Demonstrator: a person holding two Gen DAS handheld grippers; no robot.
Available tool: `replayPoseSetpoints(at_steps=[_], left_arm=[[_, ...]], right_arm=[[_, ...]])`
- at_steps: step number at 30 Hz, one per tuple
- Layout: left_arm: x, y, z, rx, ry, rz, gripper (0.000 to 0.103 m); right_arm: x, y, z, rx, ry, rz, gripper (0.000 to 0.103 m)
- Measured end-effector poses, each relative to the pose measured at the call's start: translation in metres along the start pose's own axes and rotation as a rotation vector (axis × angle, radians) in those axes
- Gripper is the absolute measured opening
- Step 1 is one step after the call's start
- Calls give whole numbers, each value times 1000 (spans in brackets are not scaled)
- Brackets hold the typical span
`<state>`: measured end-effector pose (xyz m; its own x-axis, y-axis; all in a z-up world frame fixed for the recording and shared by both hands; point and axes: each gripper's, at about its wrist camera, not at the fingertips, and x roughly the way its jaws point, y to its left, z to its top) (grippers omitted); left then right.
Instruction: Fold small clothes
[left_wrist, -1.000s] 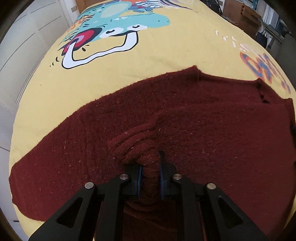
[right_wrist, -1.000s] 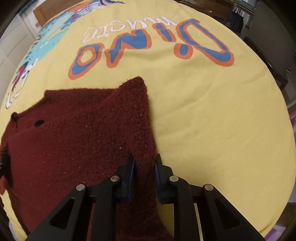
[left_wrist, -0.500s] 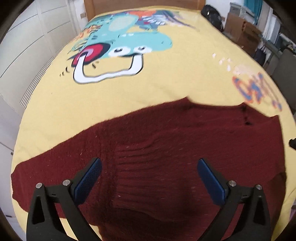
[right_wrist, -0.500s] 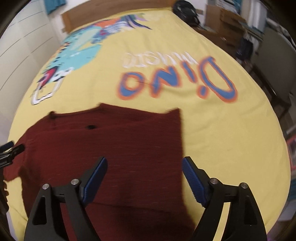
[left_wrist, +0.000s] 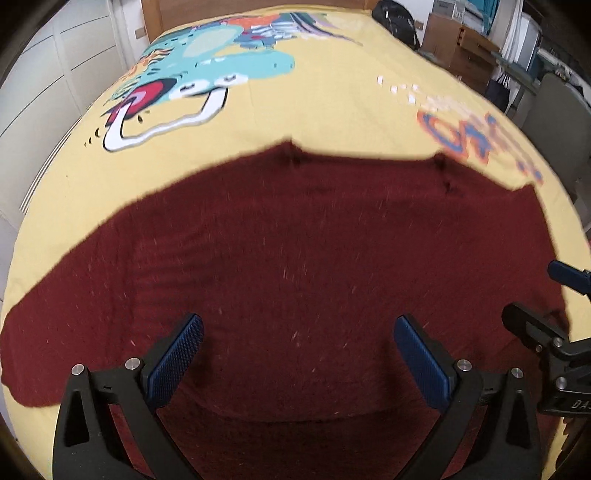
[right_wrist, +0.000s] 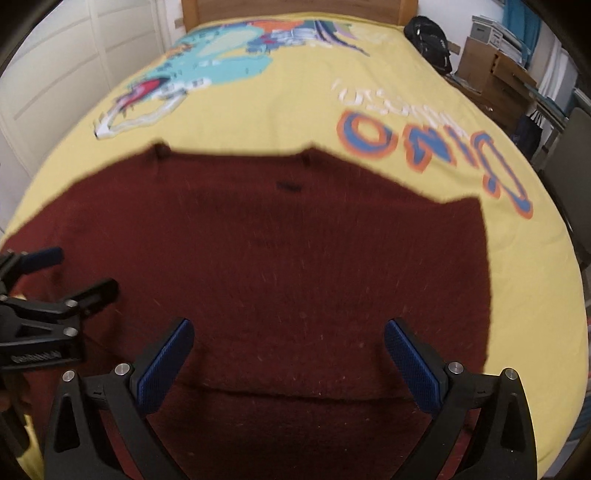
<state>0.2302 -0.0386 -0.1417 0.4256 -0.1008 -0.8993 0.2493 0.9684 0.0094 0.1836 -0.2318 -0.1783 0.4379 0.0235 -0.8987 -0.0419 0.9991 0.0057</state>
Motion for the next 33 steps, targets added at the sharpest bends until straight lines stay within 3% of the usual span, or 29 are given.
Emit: replayPoseSetpoints(at_steps=[4,8,11,21,28,33], left_arm=[[17,11,-13,-4,30,34,102],[21,28,-23,-24,25,21,102],[23,33,-27,-24,17,15,102],[28,26,-25,-34,19,77,102],[20,33,-25,-37,17,31,102],[-10,61,-26,-110,8,-1,102]], right_arm=[[14,-24,-13,30,10,-25,103],[10,-53,-19,73,3,-64,103],[10,-71,-23,108,9,-42,102],[14,-69,-30,129,10,-38,103],[-10,-69,-23,170,7,-18,103],[-50,-65,-19,158,-48,-12,103]])
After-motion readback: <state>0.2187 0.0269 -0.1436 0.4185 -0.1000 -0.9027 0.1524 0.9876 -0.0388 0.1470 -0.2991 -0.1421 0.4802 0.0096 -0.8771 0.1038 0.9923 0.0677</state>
